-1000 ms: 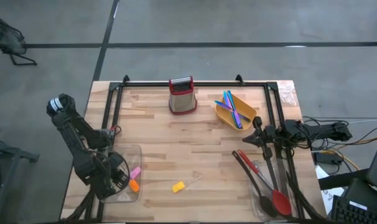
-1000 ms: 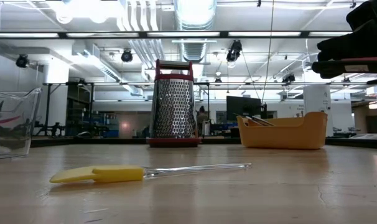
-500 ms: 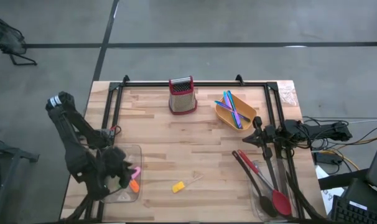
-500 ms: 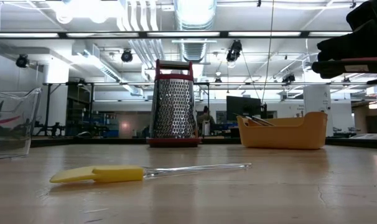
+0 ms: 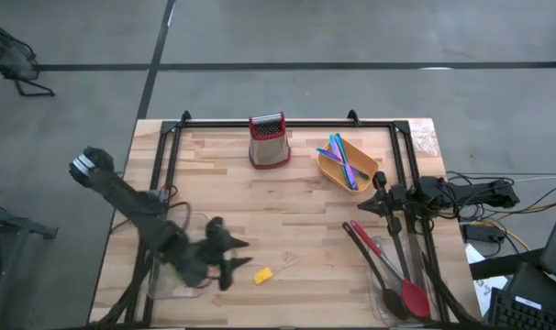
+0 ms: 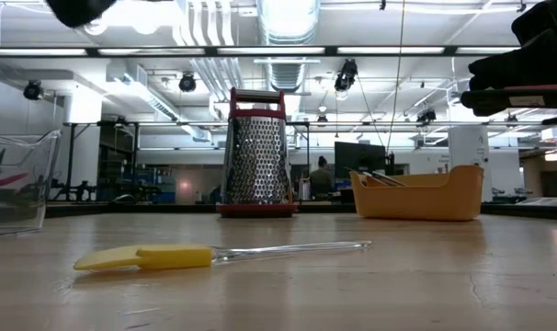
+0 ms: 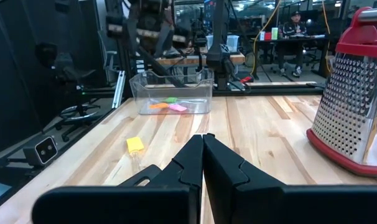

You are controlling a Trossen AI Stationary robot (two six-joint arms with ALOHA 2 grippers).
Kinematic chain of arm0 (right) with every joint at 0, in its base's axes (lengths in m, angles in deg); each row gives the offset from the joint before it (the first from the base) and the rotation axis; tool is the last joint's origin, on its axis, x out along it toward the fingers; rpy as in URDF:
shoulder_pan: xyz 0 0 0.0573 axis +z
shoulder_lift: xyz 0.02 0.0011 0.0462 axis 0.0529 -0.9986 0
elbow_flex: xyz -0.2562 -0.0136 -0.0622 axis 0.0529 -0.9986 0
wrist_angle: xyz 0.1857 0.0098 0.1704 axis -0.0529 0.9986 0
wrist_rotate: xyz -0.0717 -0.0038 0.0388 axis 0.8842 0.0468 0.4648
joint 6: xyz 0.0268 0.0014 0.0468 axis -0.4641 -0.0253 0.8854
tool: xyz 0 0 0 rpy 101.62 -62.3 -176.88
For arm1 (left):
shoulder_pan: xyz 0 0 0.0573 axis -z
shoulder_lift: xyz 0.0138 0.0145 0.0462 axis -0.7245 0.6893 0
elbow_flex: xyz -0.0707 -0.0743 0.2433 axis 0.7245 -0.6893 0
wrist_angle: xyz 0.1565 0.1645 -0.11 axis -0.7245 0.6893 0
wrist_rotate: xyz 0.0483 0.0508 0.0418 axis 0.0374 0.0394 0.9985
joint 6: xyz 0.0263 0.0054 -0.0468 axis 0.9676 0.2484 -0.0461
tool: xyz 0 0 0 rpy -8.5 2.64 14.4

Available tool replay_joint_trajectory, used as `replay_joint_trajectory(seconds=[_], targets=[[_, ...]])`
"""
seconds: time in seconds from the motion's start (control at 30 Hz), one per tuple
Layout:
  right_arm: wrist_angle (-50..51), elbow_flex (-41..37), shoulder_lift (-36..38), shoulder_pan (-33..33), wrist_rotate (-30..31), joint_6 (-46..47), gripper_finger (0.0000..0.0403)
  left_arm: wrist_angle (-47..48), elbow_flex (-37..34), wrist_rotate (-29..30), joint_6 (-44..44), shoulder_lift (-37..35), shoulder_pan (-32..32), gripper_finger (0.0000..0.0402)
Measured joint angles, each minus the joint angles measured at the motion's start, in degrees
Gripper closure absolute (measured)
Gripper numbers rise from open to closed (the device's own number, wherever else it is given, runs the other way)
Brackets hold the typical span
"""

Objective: Pick & Place Kitchen Items
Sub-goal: Put the yellow spatula into the left transparent bin

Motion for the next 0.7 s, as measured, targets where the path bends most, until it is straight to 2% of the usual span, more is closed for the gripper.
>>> replay_joint_trajectory(seconds=[0.13, 0.27, 0.4, 0.7], targets=[[0.00, 0.00, 0.00, 0.00, 0.00, 0.00, 0.0394, -0.67, -0.26, -6.94, -0.28, 5.57, -4.28, 0.0199], [0.00, 0.00, 0.00, 0.00, -0.02, -0.01, 0.0394, -3.11, -0.61, -13.18, -0.05, 11.94, -5.73, 0.0199], [0.00, 0.00, 0.00, -0.01, 0.00, 0.00, 0.0394, -7.39, -0.06, -15.73, 2.16, 17.73, -5.84, 0.0199], [0.00, 0.00, 0.00, 0.00, 0.00, -0.01, 0.0394, -10.93, 1.58, -18.40, -0.09, 26.93, -6.05, 0.0199]])
